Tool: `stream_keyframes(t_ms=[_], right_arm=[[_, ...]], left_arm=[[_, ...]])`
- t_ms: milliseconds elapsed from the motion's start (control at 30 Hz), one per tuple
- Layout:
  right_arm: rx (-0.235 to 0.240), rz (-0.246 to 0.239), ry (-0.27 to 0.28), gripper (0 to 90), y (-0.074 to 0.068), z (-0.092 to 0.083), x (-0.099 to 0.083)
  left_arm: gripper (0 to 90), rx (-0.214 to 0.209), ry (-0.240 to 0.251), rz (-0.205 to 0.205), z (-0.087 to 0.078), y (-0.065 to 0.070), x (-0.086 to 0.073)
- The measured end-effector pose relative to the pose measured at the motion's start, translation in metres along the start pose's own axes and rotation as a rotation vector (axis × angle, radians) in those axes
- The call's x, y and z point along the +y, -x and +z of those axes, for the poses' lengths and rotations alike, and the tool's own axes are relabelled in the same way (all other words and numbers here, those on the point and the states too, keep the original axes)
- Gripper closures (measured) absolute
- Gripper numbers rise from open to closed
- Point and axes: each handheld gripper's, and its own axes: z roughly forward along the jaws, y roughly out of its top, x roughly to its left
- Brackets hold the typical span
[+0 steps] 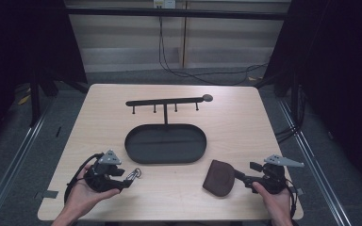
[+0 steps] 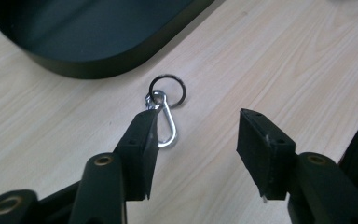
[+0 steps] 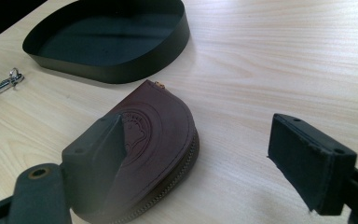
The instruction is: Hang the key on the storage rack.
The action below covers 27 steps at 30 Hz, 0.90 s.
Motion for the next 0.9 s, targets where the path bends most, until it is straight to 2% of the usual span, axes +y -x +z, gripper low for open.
stream_keyframes(t_ms=[100,133,300,367,467,567,667,733,900], right_arm=[[0.003,-0.001,-0.008,18.2,0.0,0.001,0.0],[0.004,0.001,-0.01,18.1,0.0,0.001,0.0],[0.005,0.005,-0.02,18.1,0.0,0.002,0.0],[0.004,0.003,-0.022,18.1,0.0,0.002,0.0],[0.006,0.002,-0.024,18.1,0.0,0.002,-0.001],[0.005,0.002,-0.023,18.0,0.0,0.002,-0.001],[0.006,0.003,-0.025,18.0,0.0,0.002,-0.001],[0.005,0.004,-0.027,18.0,0.0,0.003,-0.001],[0.005,0.002,-0.027,18.0,0.0,0.003,-0.001]], left_arm=[[45.8,0.014,-0.013,-0.01,0.002,-0.003,0.004],[47.0,0.0,-0.026,-0.006,0.004,-0.006,0.006],[52.1,-0.015,-0.055,-0.002,0.011,-0.013,0.011],[54.4,-0.022,-0.06,-0.005,0.013,-0.015,0.012],[55.9,-0.021,-0.067,0.012,0.014,-0.016,0.014],[56.8,-0.04,-0.07,0.022,0.015,-0.018,0.021],[54.2,-0.039,-0.09,0.012,0.019,-0.018,0.026],[54.2,-0.04,-0.107,0.026,0.022,-0.018,0.029],[50.5,-0.043,-0.143,0.003,0.031,-0.021,0.036]])
